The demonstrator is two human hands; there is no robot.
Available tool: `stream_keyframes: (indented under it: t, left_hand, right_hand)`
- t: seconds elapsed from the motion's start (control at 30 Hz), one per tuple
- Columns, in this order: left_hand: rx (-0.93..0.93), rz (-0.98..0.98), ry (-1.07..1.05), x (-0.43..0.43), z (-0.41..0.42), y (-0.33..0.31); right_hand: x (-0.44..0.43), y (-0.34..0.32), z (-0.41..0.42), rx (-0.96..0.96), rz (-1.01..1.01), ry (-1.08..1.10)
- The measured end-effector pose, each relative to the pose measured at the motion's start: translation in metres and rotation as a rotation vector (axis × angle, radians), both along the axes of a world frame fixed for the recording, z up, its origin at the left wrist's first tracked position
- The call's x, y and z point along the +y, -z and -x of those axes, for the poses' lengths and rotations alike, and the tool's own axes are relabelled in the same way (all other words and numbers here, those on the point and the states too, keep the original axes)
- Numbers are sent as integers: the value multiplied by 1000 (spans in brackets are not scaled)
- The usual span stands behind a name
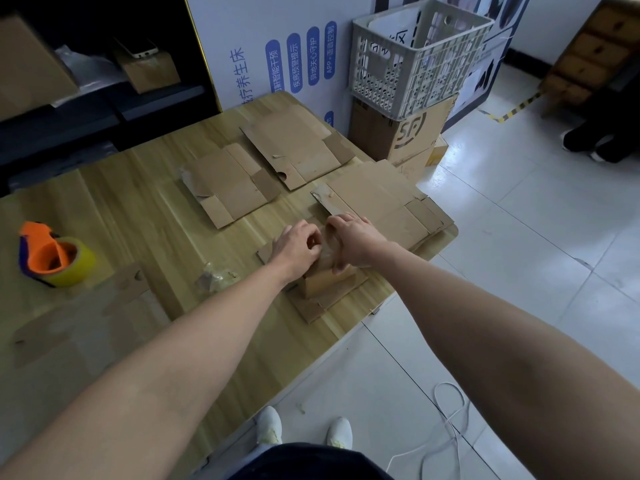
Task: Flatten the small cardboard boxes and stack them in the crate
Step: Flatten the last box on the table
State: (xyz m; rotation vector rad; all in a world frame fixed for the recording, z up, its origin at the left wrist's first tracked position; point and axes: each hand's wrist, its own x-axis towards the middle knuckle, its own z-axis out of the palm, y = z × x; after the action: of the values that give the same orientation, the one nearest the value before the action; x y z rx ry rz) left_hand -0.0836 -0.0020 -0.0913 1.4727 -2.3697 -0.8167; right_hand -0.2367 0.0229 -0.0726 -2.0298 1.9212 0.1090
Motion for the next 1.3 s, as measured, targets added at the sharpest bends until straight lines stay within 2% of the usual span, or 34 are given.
stream_keyframes:
  t: [0.2,0.43,0.53,0.67,0.73,0.8,0.83,0.93,1.03,1.17,1.3]
  left_hand:
    - [51,-7,-8,0,-3,3]
    - [10,13,32,-3,-4,2]
    - [-62,-25,43,-3,-5,2]
    - [-341,32,121,-4,-5,4]
    - [-375,31,111,-3,-9,8]
    - [-253,-41,45,-4,-14,9]
    - [-145,-98,-23,-6,-19,7]
    - [280,-379,-329,-19,-35,-6]
    - [638,-684,-564,-30,-45,-21]
    - [768,-908,-634,-36,-52,-30]
    - [833,-1099,-694,-32,-58,-27]
  right_hand:
    - [-3,0,-1,7,-8,-3]
    - [-2,1,1,10,-6,-4]
    - [-2,1,0,-6,8,-5]
    - [-3,2,1,10,5,2]
    - [-2,3,1,22,2,-10]
    - [3,7,4,-61,18,12]
    - [6,8,5,-163,24,72]
    - [11,3,11,-464,49,325]
    - [6,-14,19,-584,83,448]
    - [-2,-35,21,-678,18,451]
    - [-3,-49,15,-825,59,472]
